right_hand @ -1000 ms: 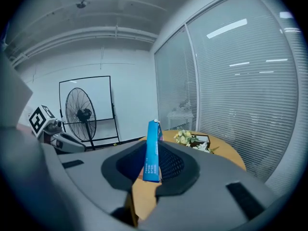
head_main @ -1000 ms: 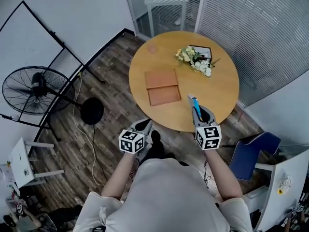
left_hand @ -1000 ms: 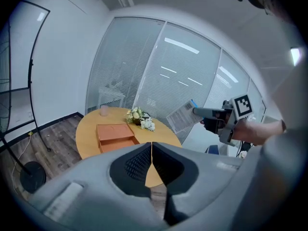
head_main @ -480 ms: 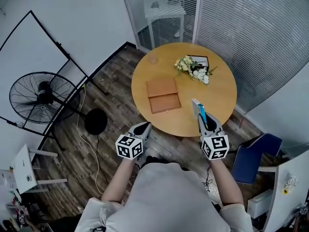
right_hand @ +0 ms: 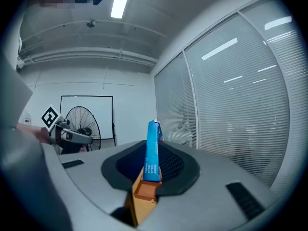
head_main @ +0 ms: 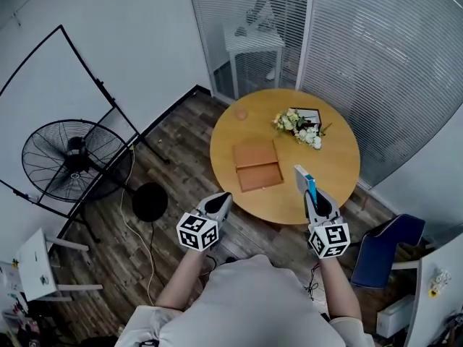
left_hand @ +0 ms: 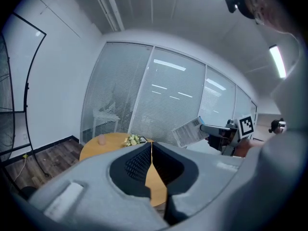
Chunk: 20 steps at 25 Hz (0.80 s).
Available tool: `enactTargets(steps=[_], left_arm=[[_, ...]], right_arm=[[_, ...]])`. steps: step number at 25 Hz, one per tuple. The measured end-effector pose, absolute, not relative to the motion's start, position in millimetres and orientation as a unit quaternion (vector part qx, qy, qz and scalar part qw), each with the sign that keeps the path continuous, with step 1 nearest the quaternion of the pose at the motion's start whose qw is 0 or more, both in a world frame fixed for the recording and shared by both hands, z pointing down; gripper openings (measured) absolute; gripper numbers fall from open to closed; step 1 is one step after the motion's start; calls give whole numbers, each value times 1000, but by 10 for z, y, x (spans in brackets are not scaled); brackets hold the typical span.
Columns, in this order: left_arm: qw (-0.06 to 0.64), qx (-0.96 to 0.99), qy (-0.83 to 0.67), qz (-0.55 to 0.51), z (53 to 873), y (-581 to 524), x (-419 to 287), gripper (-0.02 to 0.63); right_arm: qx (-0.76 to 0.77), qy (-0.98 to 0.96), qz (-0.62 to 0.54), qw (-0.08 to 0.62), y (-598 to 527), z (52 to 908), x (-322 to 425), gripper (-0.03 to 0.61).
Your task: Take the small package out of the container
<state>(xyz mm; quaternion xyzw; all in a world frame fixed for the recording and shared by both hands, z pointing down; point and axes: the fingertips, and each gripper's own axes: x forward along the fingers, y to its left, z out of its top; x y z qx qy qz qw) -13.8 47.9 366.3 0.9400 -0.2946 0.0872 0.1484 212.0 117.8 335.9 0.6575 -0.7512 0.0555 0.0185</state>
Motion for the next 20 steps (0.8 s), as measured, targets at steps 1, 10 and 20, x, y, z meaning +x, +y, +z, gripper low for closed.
enactTargets(steps=[1, 10, 20], left_arm=[[144, 941, -293, 86, 3625, 453, -176, 20], [136, 946, -285, 75, 3542, 365, -336, 20], [143, 945, -286, 72, 3577, 293, -436, 20]], right_arm=[[660, -749, 53, 17, 1163, 3329, 2090, 67], [666, -744, 48, 17, 1142, 3236, 1894, 67], [665, -745, 51, 25, 1094, 3259, 1809, 67]])
